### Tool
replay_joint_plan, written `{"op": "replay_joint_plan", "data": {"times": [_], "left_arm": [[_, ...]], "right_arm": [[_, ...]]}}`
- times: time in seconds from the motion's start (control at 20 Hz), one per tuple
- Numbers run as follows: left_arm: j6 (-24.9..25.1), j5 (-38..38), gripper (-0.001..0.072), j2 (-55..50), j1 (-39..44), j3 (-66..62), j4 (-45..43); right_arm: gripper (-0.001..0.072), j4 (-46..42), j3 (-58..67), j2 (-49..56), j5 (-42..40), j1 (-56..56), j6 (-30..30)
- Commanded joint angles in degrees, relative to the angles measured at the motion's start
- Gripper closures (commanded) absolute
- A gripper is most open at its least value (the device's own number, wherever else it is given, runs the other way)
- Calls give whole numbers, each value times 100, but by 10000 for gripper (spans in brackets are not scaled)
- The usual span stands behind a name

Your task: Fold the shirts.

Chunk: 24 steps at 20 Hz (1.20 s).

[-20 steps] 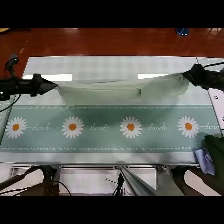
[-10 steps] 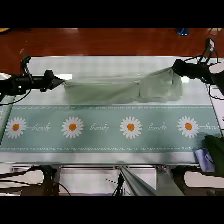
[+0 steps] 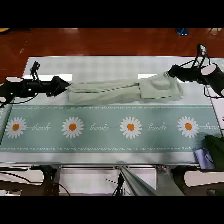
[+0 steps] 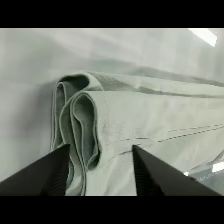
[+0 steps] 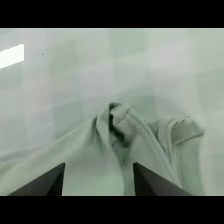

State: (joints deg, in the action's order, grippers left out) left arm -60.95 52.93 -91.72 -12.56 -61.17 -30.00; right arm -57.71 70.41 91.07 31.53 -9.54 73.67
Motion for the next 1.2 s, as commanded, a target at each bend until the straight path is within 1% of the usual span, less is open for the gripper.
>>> {"op": "replay_joint_plan", "data": {"times": [0.0,0.05,0.1,0.15,0.2,0.25,0.3,0.35,0.45,0.5,0.55,0.6,0.8,0.95,1.15], "left_arm": [[46,243,212,-33,-22,-39,2],[46,424,212,-33,-52,-76,2],[46,647,212,-31,-74,-127,2],[48,844,212,-31,-76,-170,2],[48,1036,213,-31,-74,-212,2],[50,1158,213,-28,-61,-247,2],[52,1239,214,-15,-52,-267,2],[157,1279,214,-2,-50,-280,4],[197,1274,214,22,-52,-302,2],[225,1276,214,31,-52,-313,7],[260,1281,214,44,-50,-313,7],[289,1316,214,52,-46,-313,4],[348,1467,214,61,-37,-313,4],[350,1464,214,61,-13,-313,4],[350,1467,213,59,33,-313,4]], "right_arm": [[211,-1034,11,-293,219,-13,-74],[212,-1705,11,-457,299,-46,79],[211,-2380,13,-588,378,-116,387],[211,-3051,13,-704,498,-232,820],[198,-3410,13,-758,645,-393,1172],[157,-3370,20,-765,839,-638,1394],[110,-2918,17,-723,1051,-940,1408],[105,-2223,17,-638,1279,-1250,1196],[104,-249,17,-374,1899,-1880,131],[104,686,17,-219,2186,-2144,-223],[104,1325,17,-76,2376,-2317,-446],[104,1676,17,52,2481,-2415,-503],[105,1779,17,487,2481,-2315,-498],[105,1840,17,826,2402,-1939,-511],[104,2046,17,1180,2350,-1283,-715]]}}
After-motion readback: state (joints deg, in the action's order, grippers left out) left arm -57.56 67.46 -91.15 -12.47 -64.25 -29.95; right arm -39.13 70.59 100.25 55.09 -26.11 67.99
